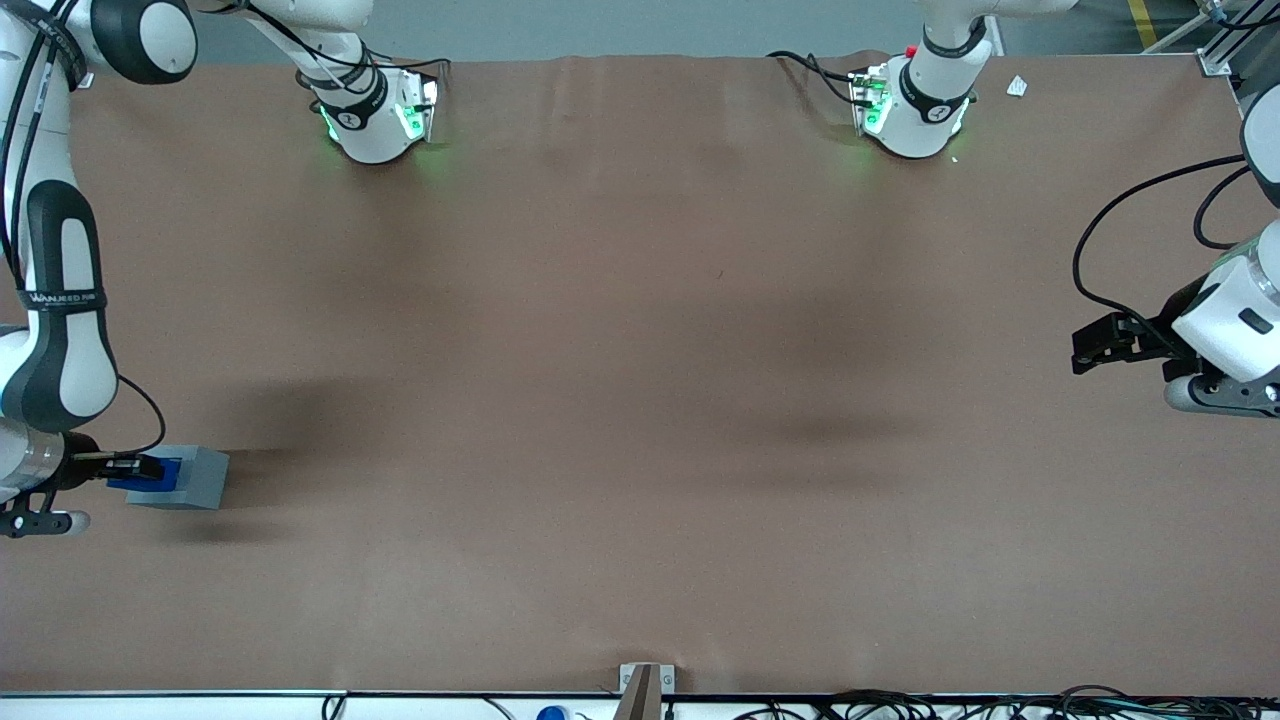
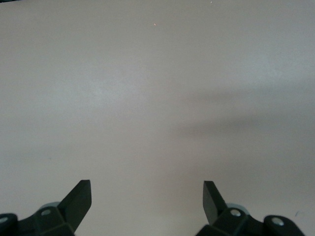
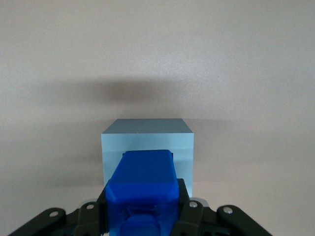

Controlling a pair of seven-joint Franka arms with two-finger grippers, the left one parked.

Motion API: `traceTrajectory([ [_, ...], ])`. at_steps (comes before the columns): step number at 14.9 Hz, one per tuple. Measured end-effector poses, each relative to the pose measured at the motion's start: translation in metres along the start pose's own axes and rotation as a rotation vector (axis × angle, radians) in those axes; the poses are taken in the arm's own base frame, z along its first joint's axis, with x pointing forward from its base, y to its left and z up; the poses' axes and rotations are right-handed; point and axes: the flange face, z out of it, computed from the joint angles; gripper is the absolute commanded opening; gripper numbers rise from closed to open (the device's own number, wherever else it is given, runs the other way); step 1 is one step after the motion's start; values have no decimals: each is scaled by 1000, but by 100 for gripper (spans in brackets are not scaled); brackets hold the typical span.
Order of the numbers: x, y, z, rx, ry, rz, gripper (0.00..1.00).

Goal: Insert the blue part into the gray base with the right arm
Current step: 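Lower the blue block into the gray base's square opening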

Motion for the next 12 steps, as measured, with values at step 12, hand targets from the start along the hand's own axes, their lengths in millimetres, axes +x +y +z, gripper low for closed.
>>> traceTrajectory([
  [12, -4, 6, 2, 22, -18, 33, 0],
])
